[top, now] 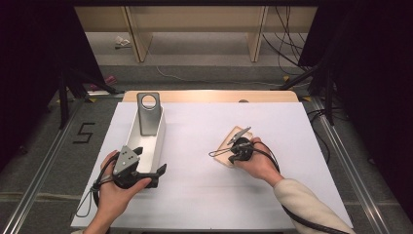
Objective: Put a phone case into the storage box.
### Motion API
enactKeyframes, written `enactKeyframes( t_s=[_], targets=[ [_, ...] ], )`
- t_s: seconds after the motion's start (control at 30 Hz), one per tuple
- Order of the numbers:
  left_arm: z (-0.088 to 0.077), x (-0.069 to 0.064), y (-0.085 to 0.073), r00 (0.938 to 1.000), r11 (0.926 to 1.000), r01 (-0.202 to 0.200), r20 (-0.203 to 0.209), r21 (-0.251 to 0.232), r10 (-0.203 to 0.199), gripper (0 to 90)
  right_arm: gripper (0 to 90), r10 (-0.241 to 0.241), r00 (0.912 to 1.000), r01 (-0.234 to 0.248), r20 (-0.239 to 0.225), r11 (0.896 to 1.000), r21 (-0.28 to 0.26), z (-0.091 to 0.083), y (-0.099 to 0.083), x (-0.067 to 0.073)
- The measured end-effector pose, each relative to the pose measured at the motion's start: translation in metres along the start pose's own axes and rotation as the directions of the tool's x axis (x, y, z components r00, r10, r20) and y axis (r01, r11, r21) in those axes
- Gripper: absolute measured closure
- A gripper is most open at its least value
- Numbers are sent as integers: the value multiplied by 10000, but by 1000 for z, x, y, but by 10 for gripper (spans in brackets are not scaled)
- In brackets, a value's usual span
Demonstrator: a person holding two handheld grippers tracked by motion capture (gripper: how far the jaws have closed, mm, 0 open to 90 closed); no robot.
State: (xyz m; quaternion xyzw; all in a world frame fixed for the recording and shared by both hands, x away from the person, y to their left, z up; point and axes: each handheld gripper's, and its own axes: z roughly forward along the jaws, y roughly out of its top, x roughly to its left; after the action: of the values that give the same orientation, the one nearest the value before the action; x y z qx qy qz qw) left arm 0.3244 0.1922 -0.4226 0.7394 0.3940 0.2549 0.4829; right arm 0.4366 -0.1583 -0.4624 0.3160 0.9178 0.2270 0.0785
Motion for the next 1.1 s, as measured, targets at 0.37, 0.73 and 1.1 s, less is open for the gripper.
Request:
enactKeyframes(
  t_s=[0.37, 0.73, 1.1],
  targets=[
    [0, -1, 0, 10000, 10000, -42, 11, 16, 42, 24, 900, -164, 9997, 156, 206, 9991, 386, -10, -14, -7],
    [2, -2, 0, 9999, 9999, -144, 14, 47, 144, 24, 900, -148, 9984, 112, 550, 9978, 653, -19, -30, -20],
    [3, 0, -2, 9998, 9997, -175, -5, 143, 175, 24, 900, -49, 9974, -1, 717, 9976, 696, -24, -38, -27]
  ],
)
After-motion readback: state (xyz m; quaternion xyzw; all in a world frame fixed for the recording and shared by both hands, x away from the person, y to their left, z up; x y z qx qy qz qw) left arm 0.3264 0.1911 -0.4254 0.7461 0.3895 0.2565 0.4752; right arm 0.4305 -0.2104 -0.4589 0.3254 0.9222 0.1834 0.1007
